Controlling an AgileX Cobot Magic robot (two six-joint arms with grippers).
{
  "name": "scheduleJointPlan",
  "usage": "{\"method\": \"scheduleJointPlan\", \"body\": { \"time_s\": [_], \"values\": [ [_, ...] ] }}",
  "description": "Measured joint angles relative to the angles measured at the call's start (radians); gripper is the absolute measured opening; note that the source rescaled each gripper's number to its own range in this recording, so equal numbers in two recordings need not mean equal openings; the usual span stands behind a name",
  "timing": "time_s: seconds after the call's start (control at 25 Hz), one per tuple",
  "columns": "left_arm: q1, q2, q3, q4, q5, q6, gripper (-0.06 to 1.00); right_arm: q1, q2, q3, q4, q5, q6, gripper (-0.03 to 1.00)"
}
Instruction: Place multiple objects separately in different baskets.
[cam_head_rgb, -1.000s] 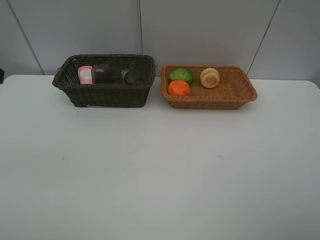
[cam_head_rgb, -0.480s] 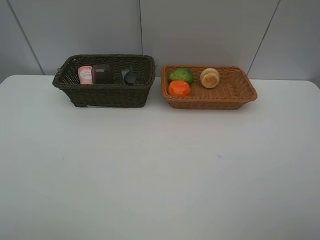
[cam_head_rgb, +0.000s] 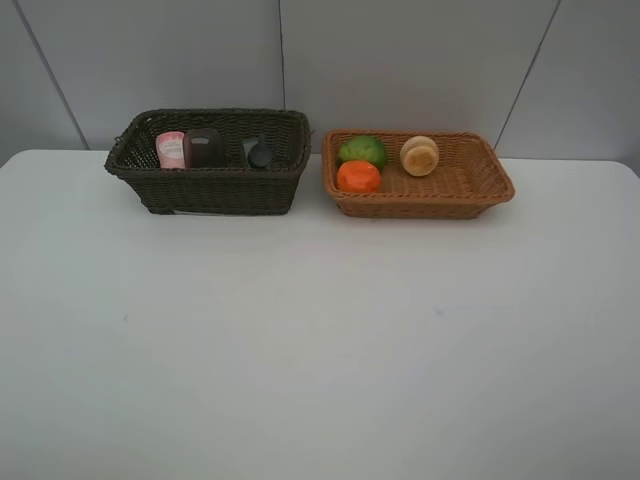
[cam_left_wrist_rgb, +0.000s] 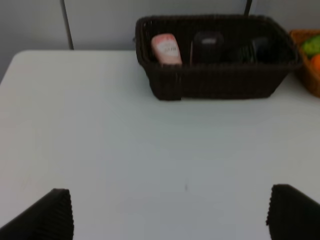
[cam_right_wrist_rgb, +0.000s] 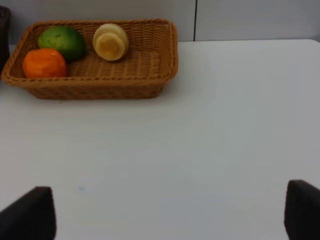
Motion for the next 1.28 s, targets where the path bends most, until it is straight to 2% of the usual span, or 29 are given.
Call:
{"method": "scheduleJointPlan", "body": {
  "time_s": [0.2,0.96,1.28],
  "values": [
    [-0.022,0.0,0.081,0.001,-0.016,0.0,1.0,0.0,0.0,0.0,0.0,0.0,0.0,0.98],
    [-0.022,0.0,0.081,0.01,-0.027,0.019,1.0,0.0,0.0,0.0,0.0,0.0,0.0,0.98],
    [-0.022,0.0,0.084,0.015,-0.028,0.07,1.0,0.0,0.0,0.0,0.0,0.0,0.0,0.98]
  ]
}}
